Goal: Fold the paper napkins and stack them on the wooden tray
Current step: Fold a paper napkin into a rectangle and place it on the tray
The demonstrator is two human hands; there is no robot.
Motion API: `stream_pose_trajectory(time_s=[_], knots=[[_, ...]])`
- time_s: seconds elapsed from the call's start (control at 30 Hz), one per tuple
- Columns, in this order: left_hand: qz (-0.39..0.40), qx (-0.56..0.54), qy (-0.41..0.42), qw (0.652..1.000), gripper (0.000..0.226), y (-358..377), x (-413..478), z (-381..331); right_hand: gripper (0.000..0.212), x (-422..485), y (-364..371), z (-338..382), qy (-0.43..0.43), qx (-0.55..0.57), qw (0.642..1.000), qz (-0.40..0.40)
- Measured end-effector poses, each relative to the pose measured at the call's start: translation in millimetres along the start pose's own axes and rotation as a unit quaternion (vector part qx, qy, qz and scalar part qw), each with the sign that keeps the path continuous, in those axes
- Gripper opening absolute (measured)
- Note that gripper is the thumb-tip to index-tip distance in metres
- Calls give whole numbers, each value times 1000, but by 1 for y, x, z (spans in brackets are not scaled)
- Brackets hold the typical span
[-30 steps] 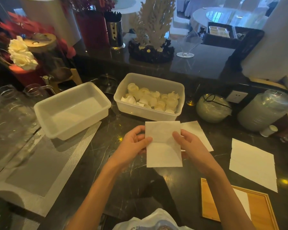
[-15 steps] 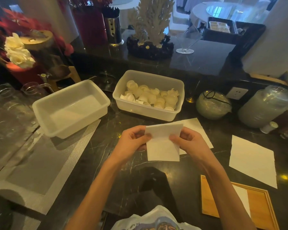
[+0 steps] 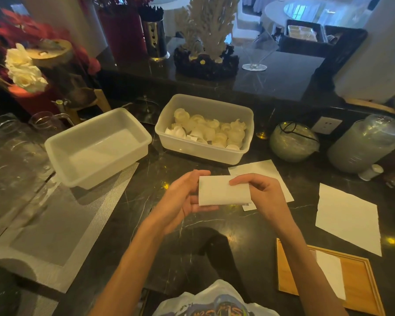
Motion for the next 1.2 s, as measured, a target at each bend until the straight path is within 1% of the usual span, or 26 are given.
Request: stream_pose_trajectory(time_s=[0.07, 0.17, 0.27, 0.33, 0.37, 0.4, 0.43, 0.47, 0.5, 0.57, 0.63, 0.7, 0.8, 0.87, 0.93, 1.0, 1.07, 1.13, 1.2], knots=[[5, 17, 7, 1000, 30, -1, 0, -1, 37, 0, 0, 2, -16, -14, 1000, -6], [16, 46, 15, 999, 40, -1, 2, 1, 42, -2, 0, 3, -31, -10, 999, -7], [4, 46, 20, 999, 36, -2, 4, 2, 42, -3, -1, 2, -30, -11, 999, -11], [-15, 38, 33, 999, 34, -3, 4, 4, 33, -3, 1, -5, 14, 35, 999, -5], [-28, 35, 41, 998, 33, -4, 4, 4, 25, -4, 3, -12, 66, 95, 993, 4], [-44, 32, 50, 997, 32, -5, 4, 5, 24, -6, 7, -19, 125, 157, 980, 15], [-59, 31, 58, 996, 32, -6, 4, 7, 32, -10, 9, -26, 169, 197, 966, 16], [-72, 32, 63, 995, 32, -7, 3, 9, 41, -14, 10, -30, 188, 206, 960, 14], [-83, 34, 63, 994, 33, -8, 2, 12, 44, -17, 8, -32, 185, 185, 965, 5], [-87, 41, 52, 994, 33, -7, -1, 21, 43, -21, 1, -36, 155, 122, 980, -23], [-61, 57, 34, 996, 35, -4, -6, 33, 43, -23, -11, -40, 128, 99, 985, -64], [-19, 79, 6, 997, 35, 1, -12, 48, 40, -24, -21, -42, 97, 64, 990, -78], [53, 113, -38, 991, 22, 14, -23, 69, 36, -30, -28, -39, 57, -13, 997, -48], [60, 169, -35, 983, 19, 23, -27, 78, 36, -35, -32, -39, 45, -53, 997, -21], [45, 210, -18, 977, 14, 32, -26, 85, 35, -40, -38, -41, 44, -69, 997, -9], [29, 210, -3, 977, 13, 44, -25, 91, 31, -47, -49, -48, 66, -48, 996, -28], [11, 194, 6, 981, 16, 56, -24, 96, 29, -58, -63, -62, 128, 11, 991, -43], [2, 190, 16, 982, 15, 67, -24, 101, 29, -73, -75, -81, 197, 70, 977, -39], [10, 186, 5, 982, 16, 83, -27, 112, 25, -87, -93, -98, 229, 77, 969, -51]])
Point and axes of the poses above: each hand's wrist, its own x-axis towards the middle knuckle, its own y-axis out of the palm, z = x × y, the point moved 9 cm from there along x, towards the middle knuckle, and after that the axes turned 12 degrees about -z, right-handed, at the moved point
